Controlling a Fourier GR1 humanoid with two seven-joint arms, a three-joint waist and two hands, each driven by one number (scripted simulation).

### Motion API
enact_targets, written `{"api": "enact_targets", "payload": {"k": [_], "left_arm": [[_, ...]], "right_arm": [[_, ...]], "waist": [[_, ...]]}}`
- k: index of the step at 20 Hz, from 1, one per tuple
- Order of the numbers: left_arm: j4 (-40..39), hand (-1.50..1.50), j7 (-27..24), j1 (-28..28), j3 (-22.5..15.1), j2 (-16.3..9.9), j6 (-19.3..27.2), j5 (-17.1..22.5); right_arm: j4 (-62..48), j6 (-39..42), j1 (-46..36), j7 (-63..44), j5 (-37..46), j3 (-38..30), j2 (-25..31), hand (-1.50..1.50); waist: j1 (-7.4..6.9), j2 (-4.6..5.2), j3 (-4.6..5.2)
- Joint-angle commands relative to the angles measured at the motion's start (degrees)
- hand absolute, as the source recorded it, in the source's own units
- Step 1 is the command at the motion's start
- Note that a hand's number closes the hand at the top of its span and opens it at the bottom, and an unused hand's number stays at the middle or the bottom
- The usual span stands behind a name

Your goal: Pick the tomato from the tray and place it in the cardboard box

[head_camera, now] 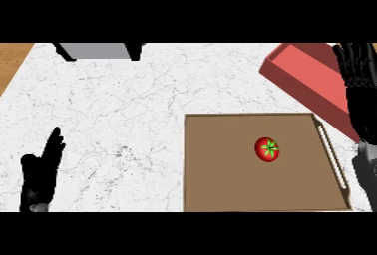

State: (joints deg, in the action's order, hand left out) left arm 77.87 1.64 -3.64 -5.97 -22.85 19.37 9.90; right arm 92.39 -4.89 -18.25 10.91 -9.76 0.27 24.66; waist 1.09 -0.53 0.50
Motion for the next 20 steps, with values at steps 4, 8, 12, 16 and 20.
{"api": "enact_targets", "payload": {"k": [4, 8, 12, 16, 20], "left_arm": [[6.6, 0.0, -4.95, 9.15, -2.74, -5.58, -8.03, -3.18], [11.35, 0.0, -6.65, 12.07, -6.06, -7.01, -13.87, -3.09], [8.66, 0.0, -7.41, 16.54, -6.46, -5.92, -17.64, -3.09], [7.62, 0.0, -9.13, 16.21, -6.26, -4.83, -18.5, -3.15], [6.42, 0.0, -10.47, 15.71, -4.45, -6.17, -21.22, -2.68]], "right_arm": [[5.9, -0.92, 3.71, -6.06, -5.99, -9.81, 4.35, -1.5], [2.13, 0.05, 12.3, -11.4, 1.16, -12.35, 14.04, -1.5], [6.09, 2.15, 23.41, 1.66, 2.22, -15.47, 10.45, -1.5], [6.41, 4.6, 26.39, 8.1, 10.33, -12.69, 13.36, -1.5], [14.16, 5.4, 29.17, 1.93, 15.16, -11.47, 16.48, -1.5]], "waist": [[3.19, -0.33, -0.52], [4.41, -0.1, -0.44], [0.88, 0.45, -0.53], [-0.17, 0.58, -0.5], [-0.39, 0.46, -0.42]]}}
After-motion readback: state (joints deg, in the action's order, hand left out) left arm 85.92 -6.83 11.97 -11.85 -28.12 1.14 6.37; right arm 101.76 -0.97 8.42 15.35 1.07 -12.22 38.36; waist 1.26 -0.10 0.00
